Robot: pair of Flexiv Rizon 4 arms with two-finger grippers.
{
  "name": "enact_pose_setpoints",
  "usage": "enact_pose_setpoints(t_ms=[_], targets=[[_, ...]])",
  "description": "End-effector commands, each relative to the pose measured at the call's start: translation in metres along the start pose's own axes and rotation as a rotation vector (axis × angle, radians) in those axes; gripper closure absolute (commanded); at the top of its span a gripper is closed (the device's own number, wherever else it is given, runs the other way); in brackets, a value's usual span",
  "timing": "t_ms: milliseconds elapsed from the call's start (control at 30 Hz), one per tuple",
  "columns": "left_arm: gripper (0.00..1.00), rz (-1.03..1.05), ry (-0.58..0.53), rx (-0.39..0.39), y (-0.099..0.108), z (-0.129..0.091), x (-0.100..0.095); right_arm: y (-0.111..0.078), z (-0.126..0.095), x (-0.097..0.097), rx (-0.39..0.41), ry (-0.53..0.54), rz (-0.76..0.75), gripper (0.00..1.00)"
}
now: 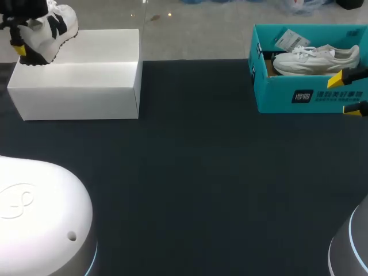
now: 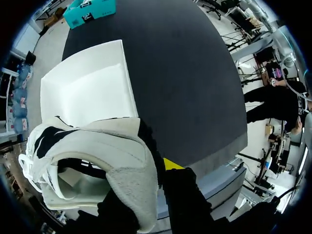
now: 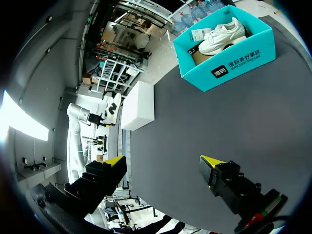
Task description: Take the shoe out of the shoebox, open the shoe tongue, remove and reinsert the insole, then place the shoe into the shoebox
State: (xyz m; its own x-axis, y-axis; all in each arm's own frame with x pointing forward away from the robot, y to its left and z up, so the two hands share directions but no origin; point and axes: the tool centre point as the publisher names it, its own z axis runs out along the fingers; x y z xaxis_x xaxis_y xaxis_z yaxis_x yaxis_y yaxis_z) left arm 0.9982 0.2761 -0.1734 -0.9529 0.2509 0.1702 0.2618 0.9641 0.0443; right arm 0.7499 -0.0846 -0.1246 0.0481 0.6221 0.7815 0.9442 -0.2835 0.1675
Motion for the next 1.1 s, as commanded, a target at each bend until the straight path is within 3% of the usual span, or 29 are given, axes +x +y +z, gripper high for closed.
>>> enact_pose_setpoints(t_ms=[33,367,433,467,500,533,567,1067,1100], targets=[[1.0,0.411,0.053,-0.014,0.001,-0.002,-0.001,0.0,0.001,0.0,-0.001,-0.002,0.001,0.0],[1.0,0.411,0.053,-0.014,0.001,-0.002,-0.001,0.0,0.001,0.0,-0.001,-0.002,0.001,0.0],[1.0,0.612,-0.011,-0.031,0.014,-0.004,-0.003,0.0,0.001,0.0,-0.001,-0.002,0.001,0.0],[1.0,0.708,-0.035,-0.016,0.018,-0.003,-0.002,0.0,0.001,0.0,-0.001,-0.002,0.001,0.0],[1.0,0.776,-0.077,0.051,0.025,-0.005,-0.004,0.0,0.001,0.0,-0.001,-0.002,0.001,0.0],[1.0,0.813,-0.079,0.057,0.03,-0.007,-0.006,0.0,0.001,0.0,-0.001,-0.002,0.001,0.0],[1.0,0.799,-0.03,0.053,0.035,-0.009,-0.011,0.0,0.001,0.0,-0.001,-0.002,0.001,0.0],[1.0,0.799,-0.03,0.053,0.035,-0.009,-0.011,0.0,0.001,0.0,-0.001,-0.002,0.001,0.0],[1.0,0.768,-0.078,0.024,0.04,-0.005,-0.016,0.0,0.001,0.0,-0.001,-0.002,0.001,0.0]])
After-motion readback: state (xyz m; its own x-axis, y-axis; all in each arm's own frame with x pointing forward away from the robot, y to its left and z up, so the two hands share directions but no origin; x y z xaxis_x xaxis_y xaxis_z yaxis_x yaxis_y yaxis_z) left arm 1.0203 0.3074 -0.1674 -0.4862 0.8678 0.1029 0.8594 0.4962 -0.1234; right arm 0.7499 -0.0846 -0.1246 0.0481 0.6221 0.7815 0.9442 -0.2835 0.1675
